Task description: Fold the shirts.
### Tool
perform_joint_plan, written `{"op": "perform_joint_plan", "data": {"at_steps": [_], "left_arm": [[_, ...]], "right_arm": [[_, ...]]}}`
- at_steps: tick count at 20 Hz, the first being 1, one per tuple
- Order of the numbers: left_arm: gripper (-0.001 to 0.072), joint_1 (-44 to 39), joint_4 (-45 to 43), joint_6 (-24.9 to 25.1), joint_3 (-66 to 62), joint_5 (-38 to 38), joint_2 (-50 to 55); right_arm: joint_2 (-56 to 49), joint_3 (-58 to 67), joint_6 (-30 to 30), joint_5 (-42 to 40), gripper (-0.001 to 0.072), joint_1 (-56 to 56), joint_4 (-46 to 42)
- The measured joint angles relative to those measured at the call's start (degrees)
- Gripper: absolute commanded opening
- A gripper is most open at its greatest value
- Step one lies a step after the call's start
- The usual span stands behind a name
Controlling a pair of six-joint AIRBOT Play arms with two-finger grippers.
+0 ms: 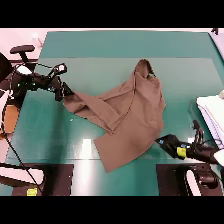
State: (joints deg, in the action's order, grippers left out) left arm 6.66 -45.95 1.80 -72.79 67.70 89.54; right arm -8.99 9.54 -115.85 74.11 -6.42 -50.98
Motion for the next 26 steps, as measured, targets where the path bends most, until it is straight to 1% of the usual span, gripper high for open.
{"op": "perform_joint_plan", "data": {"at_steps": [2,5,8,12,17,18,19,20,22,24,26], "left_arm": [[0.0029,0.0,0.0,-0.1,0.0,0.1,0.0],[0.0029,0.0,0.1,-1.0,0.0,0.3,0.0],[0.0029,0.0,0.1,-2.4,0.0,0.5,0.0],[0.0029,0.0,0.1,-3.9,0.0,1.5,0.0],[0.0029,0.0,0.1,-6.6,0.0,2.1,0.0],[0.0028,0.0,0.1,-6.9,0.0,2.5,0.0],[0.0029,0.0,0.1,-7.1,0.0,2.8,0.0],[0.0029,0.0,0.1,-7.4,0.0,3.2,0.0],[0.0028,0.0,0.1,-9.3,0.0,4.2,-0.2],[0.0027,0.3,0.3,-12.5,-0.2,5.9,-0.9],[0.0027,1.6,1.6,-18.3,-1.1,8.6,-2.5]], "right_arm": [[4.7,-2.6,-6.9,-0.9,0.0514,3.8,-1.4],[9.8,-6.4,-15.1,-4.3,0.0513,9.0,-2.4],[12.3,-9.6,-20.7,-8.1,0.0511,13.4,-2.9],[9.6,-11.5,-24.1,-14.1,0.0511,17.7,-3.7],[-0.5,-11.5,-25.0,-25.5,0.0498,24.6,-3.2],[-3.0,-11.0,-25.0,-27.8,0.0354,26.6,-3.3],[-5.4,-10.5,-25.0,-29.7,0.0133,28.5,-3.9],[-8.0,-9.7,-25.0,-31.5,0.0009,30.6,-4.6],[-12.9,-7.6,-25.0,-35.9,0.0008,34.5,-5.1],[-17.3,-4.5,-25.0,-40.7,0.0007,37.5,-4.9],[-21.5,0.2,-23.3,-45.0,0.0007,39.4,-4.8]]}}
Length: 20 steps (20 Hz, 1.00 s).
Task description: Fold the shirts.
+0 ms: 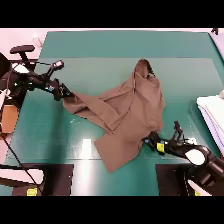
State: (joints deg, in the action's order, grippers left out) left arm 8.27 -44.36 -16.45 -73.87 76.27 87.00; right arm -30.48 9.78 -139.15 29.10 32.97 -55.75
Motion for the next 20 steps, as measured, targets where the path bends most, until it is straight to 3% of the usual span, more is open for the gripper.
{"op": "perform_joint_plan", "data": {"at_steps": [5,10,15,20], "left_arm": [[0.0027,8.5,9.5,-18.1,-1.5,3.0,-10.3],[0.0027,19.1,22.1,-41.0,-2.1,1.6,-25.1],[0.0027,22.2,30.7,-55.7,-6.1,1.4,-36.5],[0.0026,22.8,47.5,-68.4,-15.8,-0.4,-41.1]], "right_arm": [[-5.2,18.0,11.4,-3.7,0.0006,-4.8,-0.7],[-2.6,38.0,21.6,4.6,0.0005,-23.1,-6.6],[2.9,56.0,31.8,14.0,0.0005,-42.1,-7.4],[3.4,71.6,43.7,20.4,0.0005,-54.5,-0.6]]}}
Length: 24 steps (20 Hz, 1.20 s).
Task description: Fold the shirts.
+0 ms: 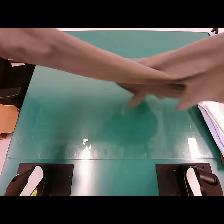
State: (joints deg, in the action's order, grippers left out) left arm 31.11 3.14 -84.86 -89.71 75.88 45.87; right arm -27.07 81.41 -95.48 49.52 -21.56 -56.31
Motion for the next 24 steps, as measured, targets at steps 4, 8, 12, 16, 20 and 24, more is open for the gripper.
{"op": "perform_joint_plan", "data": {"at_steps": [4,8,12,16,20,24], "left_arm": [[0.0024,0.1,6.3,-1.8,-9.2,-10.4,-0.9],[0.0024,0.1,-16.6,-9.4,-12.2,-12.1,-1.0],[0.0024,-0.3,-41.6,-14.9,-2.2,0.2,-0.9],[0.0025,-3.3,-42.4,-10.6,13.6,8.9,-1.0],[0.0025,-7.6,-41.8,-7.7,21.9,15.7,-1.9],[0.0026,-9.0,-41.2,-7.4,18.3,17.3,-4.0]], "right_arm": [[-4.9,13.9,6.1,1.0,0.0005,-3.7,3.9],[-13.6,22.4,8.4,6.4,0.0005,-4.6,5.9],[-22.9,20.7,9.4,16.2,0.0005,-0.1,7.8],[-28.5,13.7,10.0,26.7,0.0005,8.0,8.2],[-26.9,7.4,10.5,29.9,0.0005,10.4,8.1],[-19.9,4.5,11.5,30.5,0.0005,7.9,8.2]]}}
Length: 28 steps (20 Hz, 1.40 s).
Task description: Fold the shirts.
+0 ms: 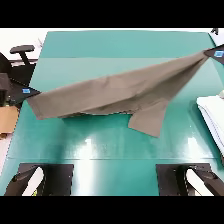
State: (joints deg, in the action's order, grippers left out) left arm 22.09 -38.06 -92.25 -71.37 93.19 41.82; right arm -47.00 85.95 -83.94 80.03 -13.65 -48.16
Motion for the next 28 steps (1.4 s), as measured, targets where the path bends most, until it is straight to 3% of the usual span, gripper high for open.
{"op": "perform_joint_plan", "data": {"at_steps": [6,11,15,20,23,28], "left_arm": [[0.0026,-0.5,-2.6,1.4,-20.7,-3.9,-1.3],[0.0027,-0.6,-4.5,4.3,-32.1,-8.8,-0.7],[0.0027,-0.6,-6.0,3.8,-29.2,-9.7,2.7],[0.0028,-0.5,-6.5,4.2,-7.8,-14.8,8.2],[0.0028,-0.5,-2.3,10.8,9.1,-24.0,12.6],[0.0028,-0.6,14.5,32.0,22.8,-42.2,25.7]], "right_arm": [[10.6,5.1,3.4,-7.5,0.0005,-3.6,0.3],[8.1,14.8,4.9,-10.5,0.0006,-6.3,0.4],[-0.5,17.2,5.2,-8.4,0.0006,-5.5,0.5],[-12.2,4.3,6.8,-9.1,0.0006,3.9,-1.6],[-19.1,-4.7,8.1,-16.1,0.0007,9.6,-3.3],[-31.3,-11.1,9.3,-30.4,0.0007,14.1,-4.1]]}}
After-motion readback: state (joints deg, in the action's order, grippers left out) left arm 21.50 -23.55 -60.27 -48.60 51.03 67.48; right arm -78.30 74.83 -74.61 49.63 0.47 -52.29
